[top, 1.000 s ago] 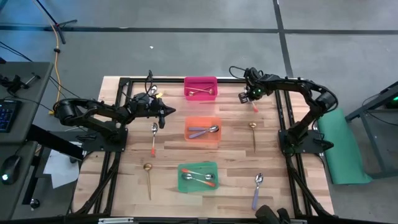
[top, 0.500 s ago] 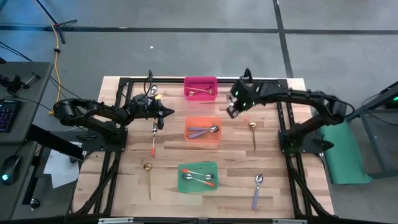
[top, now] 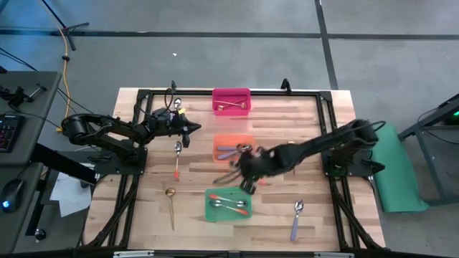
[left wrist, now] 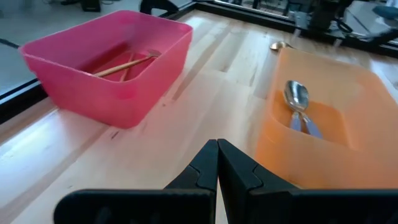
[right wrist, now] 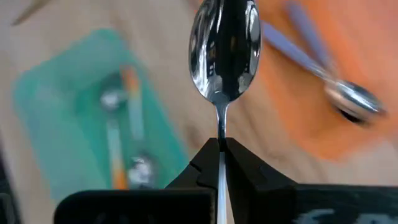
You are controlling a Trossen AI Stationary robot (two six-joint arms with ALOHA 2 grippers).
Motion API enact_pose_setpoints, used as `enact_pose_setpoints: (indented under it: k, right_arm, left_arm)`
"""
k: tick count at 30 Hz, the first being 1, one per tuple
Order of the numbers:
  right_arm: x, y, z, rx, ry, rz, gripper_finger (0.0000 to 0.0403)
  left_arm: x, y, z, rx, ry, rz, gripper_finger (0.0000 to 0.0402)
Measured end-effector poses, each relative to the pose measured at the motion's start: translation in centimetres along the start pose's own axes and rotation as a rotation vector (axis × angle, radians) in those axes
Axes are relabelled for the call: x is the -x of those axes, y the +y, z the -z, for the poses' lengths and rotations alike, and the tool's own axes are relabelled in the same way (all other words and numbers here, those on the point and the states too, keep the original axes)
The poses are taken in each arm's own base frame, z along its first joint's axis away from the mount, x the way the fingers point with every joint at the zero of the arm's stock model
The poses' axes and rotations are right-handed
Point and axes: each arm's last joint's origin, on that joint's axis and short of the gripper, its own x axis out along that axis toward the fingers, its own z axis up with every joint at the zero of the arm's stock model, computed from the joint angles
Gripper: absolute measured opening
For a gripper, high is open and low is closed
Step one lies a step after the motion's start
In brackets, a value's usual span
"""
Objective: Sort silverware by color (type)
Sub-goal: Put the top orange spoon into the green bin
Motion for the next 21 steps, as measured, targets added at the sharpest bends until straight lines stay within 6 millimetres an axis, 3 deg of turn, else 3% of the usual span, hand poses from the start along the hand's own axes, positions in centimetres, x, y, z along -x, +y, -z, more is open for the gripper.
enact_pose_setpoints:
  k: [6,10,21]
  right_arm:
    - [-3.2,5.6,-1.4,0.160,0.034,-0.076,0.0000]
    - [-5.1,8.1,-2.3,0.229,0.073,-0.134,0.0000]
    - [-10.9,9.1,-1.3,0.312,0.249,-0.123,0.0000]
  left_arm:
    - [0.0,0.1,0.0,0.016,0.002,-0.018,0.0000]
    - [0.0,0.1,0.1,0.018,0.008,-0.019,0.0000]
    - [0.0,0.2,0.4,0.077,0.039,-0.071,0.0000]
